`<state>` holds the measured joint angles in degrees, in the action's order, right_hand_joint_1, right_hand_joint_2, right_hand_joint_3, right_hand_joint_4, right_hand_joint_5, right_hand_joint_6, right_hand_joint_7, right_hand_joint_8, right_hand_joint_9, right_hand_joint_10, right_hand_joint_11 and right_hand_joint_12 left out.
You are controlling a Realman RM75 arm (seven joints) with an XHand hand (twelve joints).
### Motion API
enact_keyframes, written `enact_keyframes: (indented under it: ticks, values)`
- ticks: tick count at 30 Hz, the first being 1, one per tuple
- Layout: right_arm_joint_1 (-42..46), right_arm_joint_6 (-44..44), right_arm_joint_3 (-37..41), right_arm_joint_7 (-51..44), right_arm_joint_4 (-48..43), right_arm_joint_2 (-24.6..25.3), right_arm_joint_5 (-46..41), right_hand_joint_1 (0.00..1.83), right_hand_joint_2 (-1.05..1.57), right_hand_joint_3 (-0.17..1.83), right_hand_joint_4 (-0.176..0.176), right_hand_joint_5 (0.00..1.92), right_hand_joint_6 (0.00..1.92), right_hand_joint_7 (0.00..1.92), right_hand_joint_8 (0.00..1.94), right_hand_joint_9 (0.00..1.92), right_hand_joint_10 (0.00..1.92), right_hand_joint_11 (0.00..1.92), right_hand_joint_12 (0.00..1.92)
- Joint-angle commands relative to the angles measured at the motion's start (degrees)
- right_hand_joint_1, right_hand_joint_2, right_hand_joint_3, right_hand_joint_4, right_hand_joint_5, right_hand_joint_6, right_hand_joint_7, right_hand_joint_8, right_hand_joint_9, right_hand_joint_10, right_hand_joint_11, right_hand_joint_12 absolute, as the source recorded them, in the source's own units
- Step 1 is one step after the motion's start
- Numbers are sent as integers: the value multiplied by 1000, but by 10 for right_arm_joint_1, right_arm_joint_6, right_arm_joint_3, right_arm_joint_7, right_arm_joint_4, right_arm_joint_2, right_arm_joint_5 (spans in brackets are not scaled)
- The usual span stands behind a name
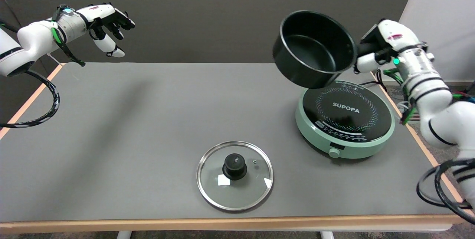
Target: Pick up the pot.
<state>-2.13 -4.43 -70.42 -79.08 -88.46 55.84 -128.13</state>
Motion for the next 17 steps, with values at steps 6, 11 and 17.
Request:
enact_keyframes:
  ticks: [6, 11, 17]
  values:
    - [-224, 84, -208, 1, 155, -1, -14, 1149, 834, 1477, -111, 1628, 1628, 1628, 1628, 1628, 1628, 1628, 1628]
    - [-281, 107, -228, -3, 254, 54, -7, 1148, 843, 1461, -111, 1629, 1629, 1629, 1629, 1629, 1629, 1629, 1629]
    - [-342, 119, -229, -4, 362, 108, 60, 1146, 855, 1441, -111, 1632, 1632, 1632, 1632, 1632, 1632, 1632, 1632]
